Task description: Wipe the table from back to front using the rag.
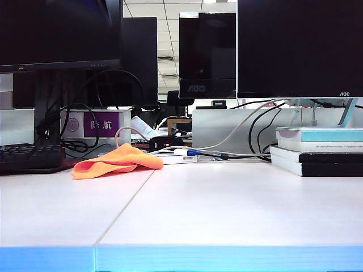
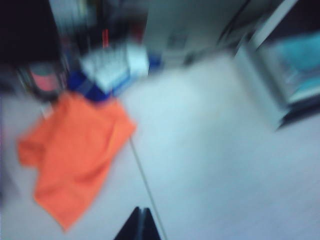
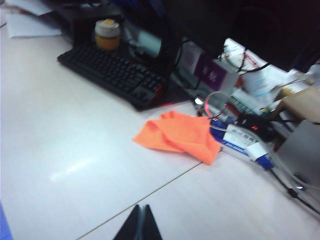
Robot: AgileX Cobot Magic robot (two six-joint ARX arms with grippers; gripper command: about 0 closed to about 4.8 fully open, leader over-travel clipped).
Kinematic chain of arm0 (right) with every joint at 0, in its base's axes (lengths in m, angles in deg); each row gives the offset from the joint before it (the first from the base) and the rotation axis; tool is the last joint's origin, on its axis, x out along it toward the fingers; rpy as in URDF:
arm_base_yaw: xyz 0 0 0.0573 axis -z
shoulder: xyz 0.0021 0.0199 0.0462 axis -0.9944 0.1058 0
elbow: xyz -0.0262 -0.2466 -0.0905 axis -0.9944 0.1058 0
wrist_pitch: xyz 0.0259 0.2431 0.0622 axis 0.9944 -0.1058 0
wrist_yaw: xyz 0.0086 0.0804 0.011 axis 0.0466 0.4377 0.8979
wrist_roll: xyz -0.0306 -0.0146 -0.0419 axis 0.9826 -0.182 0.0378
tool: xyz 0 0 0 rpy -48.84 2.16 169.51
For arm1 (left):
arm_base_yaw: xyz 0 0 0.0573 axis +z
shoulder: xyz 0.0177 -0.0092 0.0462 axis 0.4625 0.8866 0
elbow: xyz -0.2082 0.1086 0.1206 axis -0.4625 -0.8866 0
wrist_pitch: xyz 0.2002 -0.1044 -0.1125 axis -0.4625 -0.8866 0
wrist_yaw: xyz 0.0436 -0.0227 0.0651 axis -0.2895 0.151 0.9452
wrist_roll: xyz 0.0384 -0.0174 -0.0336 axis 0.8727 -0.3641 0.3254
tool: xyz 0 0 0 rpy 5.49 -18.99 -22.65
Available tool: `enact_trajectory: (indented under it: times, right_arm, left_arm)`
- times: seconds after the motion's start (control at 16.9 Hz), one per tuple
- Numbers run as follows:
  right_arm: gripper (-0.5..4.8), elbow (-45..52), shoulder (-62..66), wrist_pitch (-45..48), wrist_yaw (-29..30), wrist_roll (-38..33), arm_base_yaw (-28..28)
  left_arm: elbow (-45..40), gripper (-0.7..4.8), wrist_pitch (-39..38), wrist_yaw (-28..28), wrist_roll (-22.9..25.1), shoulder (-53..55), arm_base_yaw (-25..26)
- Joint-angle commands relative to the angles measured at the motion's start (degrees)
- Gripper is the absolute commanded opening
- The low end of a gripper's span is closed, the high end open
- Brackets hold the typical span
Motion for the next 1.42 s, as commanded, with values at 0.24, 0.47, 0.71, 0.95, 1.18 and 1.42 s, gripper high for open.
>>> enact_trajectory:
  times: [0.24,0.47,0.71,0.95,1.18,1.42]
  right_arm:
    - [-0.01,8.35,-6.45,4.92,-2.21,-0.07,0.07]
    - [-0.01,19.58,-12.41,16.04,-5.25,-0.68,0.07]
    - [-0.01,28.98,-16.57,22.29,-7.39,-0.72,0.17]
    - [-0.01,36.33,-17.0,28.74,-8.15,-5.6,0.09]
    - [-0.01,42.16,-17.38,30.01,-9.18,-7.78,0.0]
    - [-0.01,47.89,-18.75,31.78,-9.55,-10.43,-0.22]
  left_arm:
    - [0.37,-0.03,-2.1,5.4,1.73,-13.92,-0.07]
    - [0.37,-0.03,-5.66,8.11,1.7,-21.64,-0.07]
    - [0.26,-0.03,-12.26,10.95,1.75,-30.71,-0.07]
    - [-0.04,-0.03,-20.48,14.29,6.8,-41.83,-0.04]
    - [-7.02,-0.03,-22.6,13.75,5.95,-55.23,-0.02]
    - [-17.25,-0.03,-22.38,14.03,3.63,-67.54,-0.02]
